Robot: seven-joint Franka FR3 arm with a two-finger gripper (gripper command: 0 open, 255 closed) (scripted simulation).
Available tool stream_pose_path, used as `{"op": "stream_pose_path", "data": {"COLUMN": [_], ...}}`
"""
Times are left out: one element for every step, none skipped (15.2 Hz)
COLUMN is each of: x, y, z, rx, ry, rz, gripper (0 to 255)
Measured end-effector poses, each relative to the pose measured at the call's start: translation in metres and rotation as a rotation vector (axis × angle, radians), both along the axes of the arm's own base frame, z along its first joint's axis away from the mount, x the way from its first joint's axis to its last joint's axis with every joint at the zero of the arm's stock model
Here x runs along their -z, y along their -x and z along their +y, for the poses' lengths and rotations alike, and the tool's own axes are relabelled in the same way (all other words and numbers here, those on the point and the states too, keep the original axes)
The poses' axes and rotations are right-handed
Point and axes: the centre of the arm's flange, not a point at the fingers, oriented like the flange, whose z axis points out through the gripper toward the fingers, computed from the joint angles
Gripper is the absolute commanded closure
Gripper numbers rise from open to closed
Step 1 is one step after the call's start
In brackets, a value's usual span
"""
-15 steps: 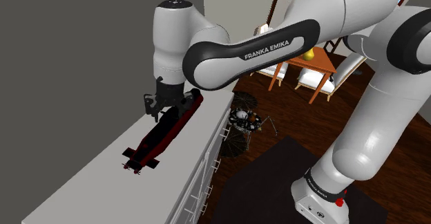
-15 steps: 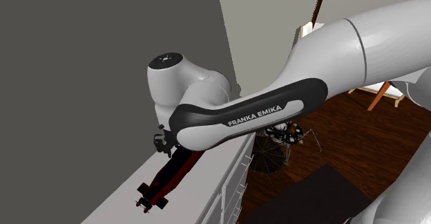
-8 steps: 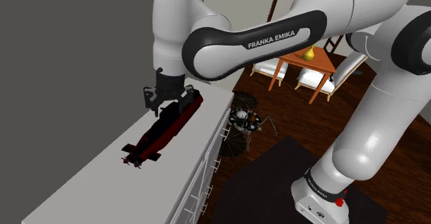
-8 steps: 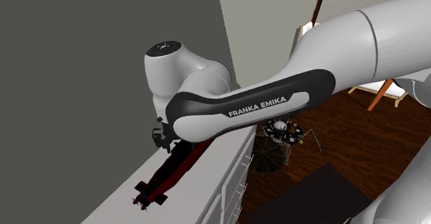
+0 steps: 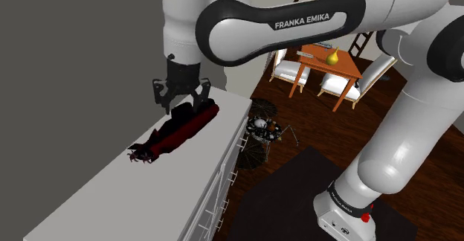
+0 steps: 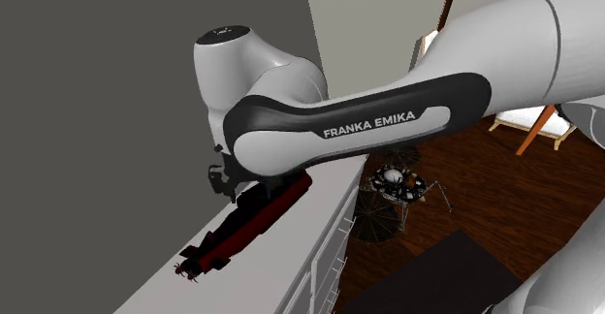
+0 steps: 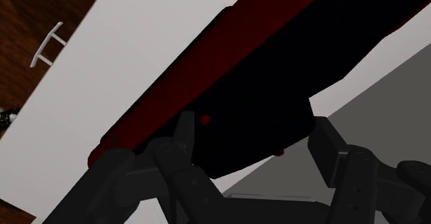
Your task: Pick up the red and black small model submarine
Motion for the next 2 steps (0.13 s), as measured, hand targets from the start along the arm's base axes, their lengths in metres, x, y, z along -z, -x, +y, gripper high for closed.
{"op": "stream_pose_path", "data": {"x": [-0.0056, -0.0088], "y": [-0.0001, 0.0002], "z": [-0.0002, 0.0001], "rx": [0.000, 0.000], "ry": [0.000, 0.000], "rz": [0.000, 0.000], "gripper": [255, 255]}}
